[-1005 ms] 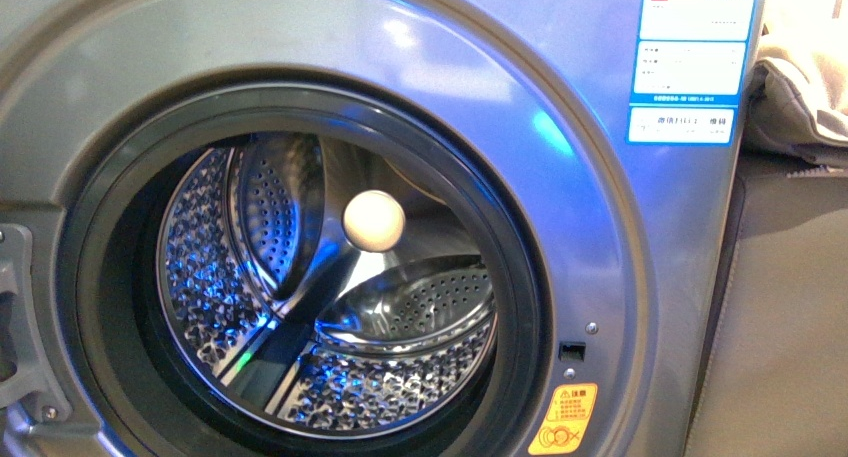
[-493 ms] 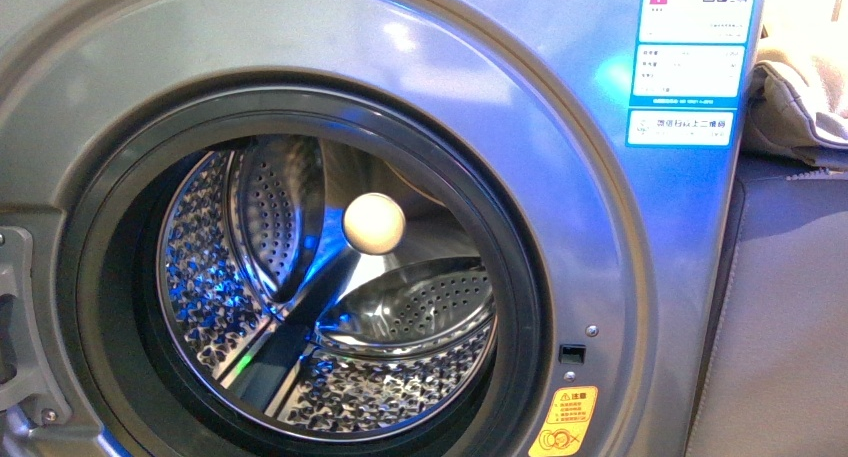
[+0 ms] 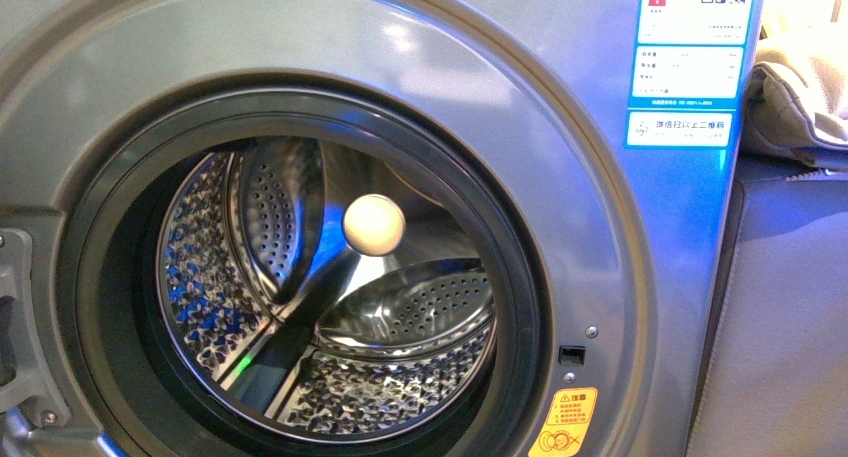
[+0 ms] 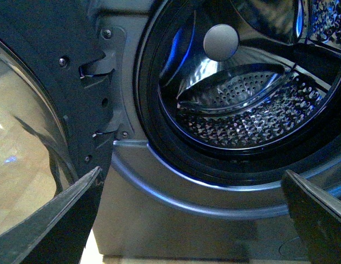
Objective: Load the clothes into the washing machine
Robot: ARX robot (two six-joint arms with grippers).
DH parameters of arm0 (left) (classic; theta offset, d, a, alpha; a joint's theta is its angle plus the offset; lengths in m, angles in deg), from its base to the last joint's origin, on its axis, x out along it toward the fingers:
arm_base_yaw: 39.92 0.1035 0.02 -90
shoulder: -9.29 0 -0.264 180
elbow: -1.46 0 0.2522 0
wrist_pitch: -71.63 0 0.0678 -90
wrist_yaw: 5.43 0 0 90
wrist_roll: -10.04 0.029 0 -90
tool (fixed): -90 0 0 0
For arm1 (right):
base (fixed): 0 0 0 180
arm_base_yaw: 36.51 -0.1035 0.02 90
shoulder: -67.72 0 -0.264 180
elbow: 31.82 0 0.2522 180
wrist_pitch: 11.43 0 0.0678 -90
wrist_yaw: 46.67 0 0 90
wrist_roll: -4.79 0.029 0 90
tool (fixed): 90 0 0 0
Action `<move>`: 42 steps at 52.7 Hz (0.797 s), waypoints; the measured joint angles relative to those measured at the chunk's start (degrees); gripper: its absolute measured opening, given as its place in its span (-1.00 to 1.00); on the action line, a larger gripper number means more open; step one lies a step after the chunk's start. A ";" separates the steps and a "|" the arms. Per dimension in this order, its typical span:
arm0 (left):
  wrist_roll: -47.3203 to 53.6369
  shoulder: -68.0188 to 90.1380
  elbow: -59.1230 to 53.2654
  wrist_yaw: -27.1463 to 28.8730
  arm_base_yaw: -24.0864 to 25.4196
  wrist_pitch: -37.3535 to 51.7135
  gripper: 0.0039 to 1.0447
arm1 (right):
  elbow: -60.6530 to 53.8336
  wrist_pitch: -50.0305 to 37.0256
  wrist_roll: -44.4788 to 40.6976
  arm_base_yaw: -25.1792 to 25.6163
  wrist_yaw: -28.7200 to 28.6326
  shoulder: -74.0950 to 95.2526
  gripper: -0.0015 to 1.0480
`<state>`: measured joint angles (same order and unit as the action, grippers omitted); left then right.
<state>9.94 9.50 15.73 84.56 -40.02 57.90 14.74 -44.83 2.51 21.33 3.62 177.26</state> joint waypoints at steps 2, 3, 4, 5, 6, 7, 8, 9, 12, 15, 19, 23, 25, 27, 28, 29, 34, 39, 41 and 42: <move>0.00 0.00 0.00 0.00 -0.02 0.00 0.88 | 0.55 -0.26 -0.55 -0.15 0.79 2.01 0.86; 0.00 0.00 0.00 0.00 -0.02 0.00 0.88 | 1.18 -0.33 -0.90 -0.24 1.51 3.93 0.86; 0.00 0.00 0.00 0.00 0.00 0.00 0.88 | 1.86 -0.31 -1.22 -0.26 2.21 5.88 0.86; 0.00 0.00 0.00 0.00 0.00 0.00 0.88 | 2.34 -0.31 -1.42 -0.26 2.67 7.19 0.86; 0.00 0.00 0.00 0.00 -0.02 0.00 0.88 | 2.80 -0.31 -1.55 -0.26 3.13 8.41 0.86; 0.00 0.00 0.00 0.00 0.00 0.00 0.88 | 3.32 -0.31 -1.66 -0.24 3.65 9.68 0.86; 0.00 0.00 0.00 0.00 0.00 0.00 0.88 | 3.61 -0.28 -1.66 -0.24 3.82 10.32 0.86; 0.00 0.00 0.00 0.00 0.00 0.00 0.88 | 4.15 -0.20 -1.73 -0.22 4.22 11.47 0.86; 0.00 0.00 0.00 0.00 0.00 0.00 0.88 | 6.49 0.02 -2.32 -0.17 5.75 15.96 0.86; 0.00 0.00 0.00 0.00 -0.02 0.00 0.88 | 9.27 0.55 -2.91 -0.17 7.69 20.17 0.86; 0.00 0.00 0.00 0.00 0.00 0.00 0.88 | 12.35 2.43 -3.39 -0.44 9.44 24.00 0.86; 0.00 0.00 0.00 0.00 0.00 0.00 0.88 | 15.19 5.27 -3.72 -1.05 11.08 26.97 0.86; 0.00 0.00 0.00 0.00 0.00 0.00 0.88 | 16.13 6.34 -3.72 -1.38 11.69 27.91 0.86; 0.00 0.00 0.00 0.00 -0.02 0.00 0.88 | 17.46 8.04 -3.69 -1.81 12.46 29.07 0.86; 0.00 0.00 0.00 0.00 0.00 0.00 0.88 | 18.45 9.49 -3.67 -2.21 13.18 29.88 0.86; 0.00 0.00 0.00 0.00 -0.02 0.00 0.88 | 19.12 10.45 -3.65 -2.51 13.64 30.40 0.86; 0.00 0.00 0.00 0.00 -0.02 0.00 0.88 | 21.90 14.64 -3.26 -3.72 15.63 32.63 0.86; 0.00 0.00 0.00 0.00 0.00 0.00 0.88 | 24.35 17.88 -2.29 -4.90 17.66 35.06 0.86; 0.00 0.00 0.00 0.00 0.00 0.00 0.88 | 25.18 18.73 -1.90 -5.25 18.34 36.09 0.86; 0.00 0.00 0.00 0.00 0.00 0.00 0.88 | 25.49 18.86 -1.81 -5.44 18.69 36.57 0.86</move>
<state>9.94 9.50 15.73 84.56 -40.02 57.90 40.23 -25.96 0.69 15.89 22.31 213.82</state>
